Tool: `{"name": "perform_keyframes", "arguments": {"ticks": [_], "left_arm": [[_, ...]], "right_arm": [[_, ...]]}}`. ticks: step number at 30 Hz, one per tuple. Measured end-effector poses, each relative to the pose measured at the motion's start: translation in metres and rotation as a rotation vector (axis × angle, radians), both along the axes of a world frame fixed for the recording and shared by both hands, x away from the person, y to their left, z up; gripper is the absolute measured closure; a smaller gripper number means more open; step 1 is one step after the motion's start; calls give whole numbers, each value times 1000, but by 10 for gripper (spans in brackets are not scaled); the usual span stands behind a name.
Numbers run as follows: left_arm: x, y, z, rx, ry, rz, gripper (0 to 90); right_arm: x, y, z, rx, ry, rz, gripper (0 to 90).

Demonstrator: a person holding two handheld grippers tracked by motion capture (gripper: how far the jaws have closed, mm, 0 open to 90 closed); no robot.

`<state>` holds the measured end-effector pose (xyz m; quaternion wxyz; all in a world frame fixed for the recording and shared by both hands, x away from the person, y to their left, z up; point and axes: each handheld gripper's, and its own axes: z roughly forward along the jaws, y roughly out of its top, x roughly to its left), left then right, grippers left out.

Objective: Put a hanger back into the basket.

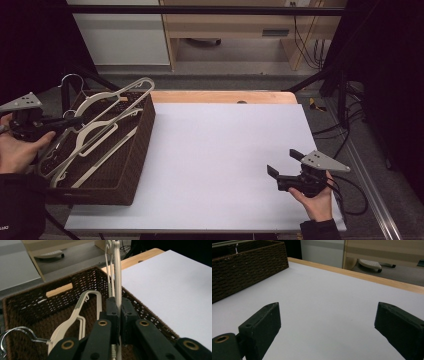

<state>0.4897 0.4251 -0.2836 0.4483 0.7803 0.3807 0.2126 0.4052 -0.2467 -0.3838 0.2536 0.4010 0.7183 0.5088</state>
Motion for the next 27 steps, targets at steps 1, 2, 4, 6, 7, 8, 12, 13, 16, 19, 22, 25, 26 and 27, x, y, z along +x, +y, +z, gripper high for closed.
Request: {"name": "perform_keyframes", "arguments": {"ticks": [1, 2, 4, 6, 7, 8, 12, 13, 16, 19, 22, 25, 26, 27], "left_arm": [[0, 5, -4, -6, 7, 15, 865], [1, 8, -6, -7, 14, 23, 865], [0, 13, -10, -14, 23, 35, 865], [-1, 19, -15, -9, 34, 44, 865], [-1, 21, -17, -9, 40, 50, 865], [-1, 23, -19, -4, 47, 56, 865], [-1, 28, -28, -19, 61, 62, 865], [-1, 27, -31, -23, 69, 59, 865], [2, 24, -38, -10, 95, 54, 865], [4, 19, -46, -20, 114, 42, 865], [6, 14, -56, -15, 135, 31, 865], [10, 11, -69, -10, 166, 32, 864], [11, 11, -73, -4, 175, 42, 864], [12, 10, -77, -1, 186, 50, 864]], "right_arm": [[0, 0, 0, -4, -3, 0, 71], [0, 0, 0, -9, -3, 6, 71], [0, 0, 0, -6, -2, 2, 71], [0, 0, 0, -4, -3, 0, 70], [0, 0, 0, -3, -3, 0, 69], [0, 0, 0, -4, -1, -1, 69], [1, 1, -1, -10, 2, 3, 68], [1, 1, -1, -8, 4, 3, 68], [1, 1, -2, -10, 5, 0, 68], [1, 1, -2, -10, 6, 0, 67], [1, 1, -2, -9, 6, 2, 68], [1, 1, -2, -11, 9, 2, 68], [1, 1, -2, -13, 9, 2, 68], [1, 2, -2, -12, 10, 3, 67]]}}
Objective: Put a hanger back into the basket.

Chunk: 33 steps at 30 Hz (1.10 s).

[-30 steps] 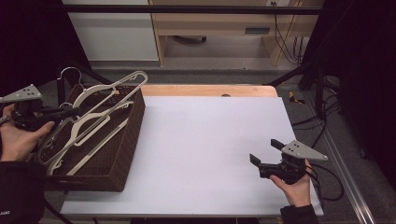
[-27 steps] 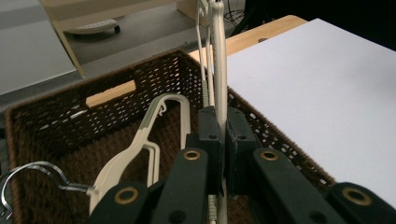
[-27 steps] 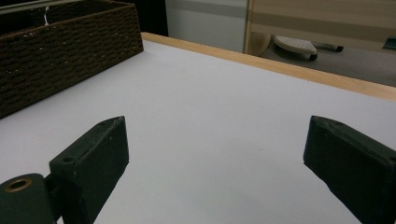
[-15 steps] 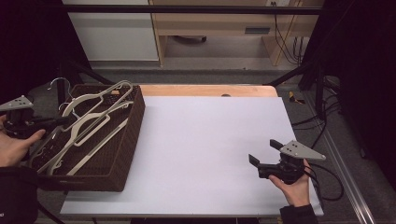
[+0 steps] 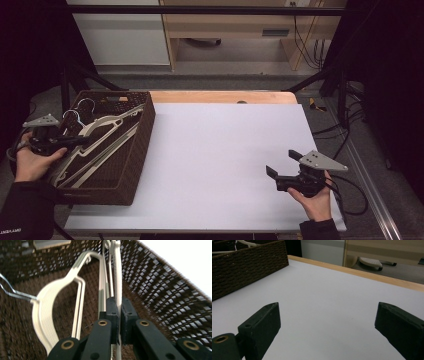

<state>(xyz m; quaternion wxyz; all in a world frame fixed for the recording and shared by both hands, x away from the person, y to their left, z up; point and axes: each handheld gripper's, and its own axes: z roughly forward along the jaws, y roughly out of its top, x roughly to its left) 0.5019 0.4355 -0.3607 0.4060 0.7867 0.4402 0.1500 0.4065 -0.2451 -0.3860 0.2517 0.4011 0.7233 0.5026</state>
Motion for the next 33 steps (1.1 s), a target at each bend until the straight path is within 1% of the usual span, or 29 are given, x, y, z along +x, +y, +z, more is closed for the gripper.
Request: {"name": "perform_keyframes", "arguments": {"ticks": [3, 5, 6, 8, 9, 10, 11, 12, 13, 15, 16, 17, 19, 20, 21, 22, 24, 26, 27, 29, 30, 31, 32, 33], "left_arm": [[2, 1, -8, 5, 21, 30, 859], [2, 4, -12, 28, 46, 64, 848], [2, 5, -14, 39, 55, 84, 819], [1, 10, -15, 43, 50, 132, 745], [-1, 12, -15, 50, 49, 153, 732], [-2, 13, -14, 45, 46, 175, 710], [-4, 14, -13, 36, 34, 190, 672], [-6, 15, -10, 22, 13, 202, 644], [-10, 16, -6, 6, -16, 202, 609], [-15, 14, 1, -16, -56, 204, 553], [-18, 13, 4, -36, -73, 204, 510], [-22, 10, 8, -62, -85, 198, 463], [-29, 3, 13, -100, -129, 177, 381], [-34, -3, 16, -109, -150, 154, 344], [-36, -7, 17, -121, -169, 142, 307], [-40, -15, 18, -137, -193, 123, 277], [-45, -27, 20, -153, -217, 92, 229], [-51, -43, 21, -169, -234, 51, 181], [-52, -49, 20, -177, -239, 41, 166], [-57, -66, 18, -188, -250, -2, 136], [-58, -71, 17, -192, -250, -18, 127], [-61, -80, 16, -203, -256, -37, 124], [-62, -87, 14, -212, -260, -47, 123], [-63, -92, 13, -211, -261, -57, 118]], "right_arm": [[1, 0, -1, -2, -1, 1, 67], [1, 0, -1, -1, 1, 0, 68], [1, 0, -1, -2, 4, 3, 68], [1, 1, -2, -4, 4, 5, 67], [1, 1, -2, -4, 4, 7, 67], [1, 2, -2, -2, 4, 4, 67], [1, 2, -2, -2, 5, 4, 67], [2, 2, -2, -2, 5, 3, 66], [2, 1, -2, -2, 5, 3, 66], [2, 1, -2, -1, 5, -1, 66], [2, 0, -2, -2, 4, -1, 66], [2, 0, -2, -1, 4, -2, 65], [1, 0, -2, 2, 8, -4, 65], [1, -1, -2, 3, 6, -4, 64], [1, -2, -2, 7, 6, -6, 64], [1, -2, -2, 9, 8, -5, 63], [1, -3, -3, 12, 5, -9, 62], [1, -4, -3, 16, 7, -13, 58], [1, -4, -3, 18, 7, -13, 55], [1, -5, -2, 18, 2, -13, 52], [0, -6, -2, 20, 0, -12, 51], [0, -6, -2, 24, -2, -9, 50], [0, -7, -2, 27, -3, -11, 48], [0, -8, -2, 25, -5, -8, 48]]}}
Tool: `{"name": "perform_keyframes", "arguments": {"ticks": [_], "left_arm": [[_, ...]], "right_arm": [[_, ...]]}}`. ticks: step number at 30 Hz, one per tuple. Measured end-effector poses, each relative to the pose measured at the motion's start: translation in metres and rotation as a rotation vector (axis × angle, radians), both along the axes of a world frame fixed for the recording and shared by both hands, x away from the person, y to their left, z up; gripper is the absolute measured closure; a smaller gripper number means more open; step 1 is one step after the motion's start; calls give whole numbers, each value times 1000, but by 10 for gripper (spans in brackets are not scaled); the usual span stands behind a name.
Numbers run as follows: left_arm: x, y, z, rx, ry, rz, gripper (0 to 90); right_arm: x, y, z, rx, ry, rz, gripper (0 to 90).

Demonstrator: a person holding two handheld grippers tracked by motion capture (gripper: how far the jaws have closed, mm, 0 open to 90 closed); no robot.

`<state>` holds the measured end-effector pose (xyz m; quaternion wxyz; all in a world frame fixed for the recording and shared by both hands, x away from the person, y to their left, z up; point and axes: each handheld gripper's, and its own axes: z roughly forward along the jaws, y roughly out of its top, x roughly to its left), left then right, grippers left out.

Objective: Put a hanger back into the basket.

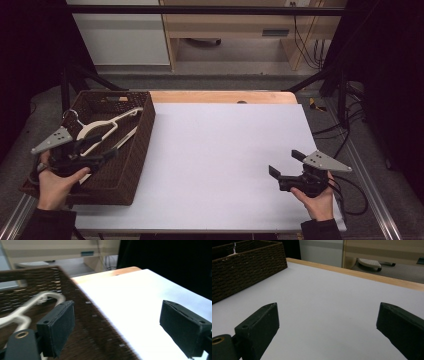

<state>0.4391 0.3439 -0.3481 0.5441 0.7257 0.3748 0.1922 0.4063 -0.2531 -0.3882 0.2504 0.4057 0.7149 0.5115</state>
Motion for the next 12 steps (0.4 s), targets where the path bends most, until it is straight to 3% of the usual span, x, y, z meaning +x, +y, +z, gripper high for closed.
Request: {"name": "perform_keyframes", "arguments": {"ticks": [5, 9, 12], "left_arm": [[-4, -27, -13, -4, 6, -31, 104], [-8, -36, -23, -9, 8, -57, 104], [-9, -40, -25, 12, 11, -52, 105]], "right_arm": [[-1, -3, 1, 5, -3, -3, 43], [-3, -7, 3, 30, -7, 0, 40], [-3, -12, 2, 45, -2, 1, 40]]}}
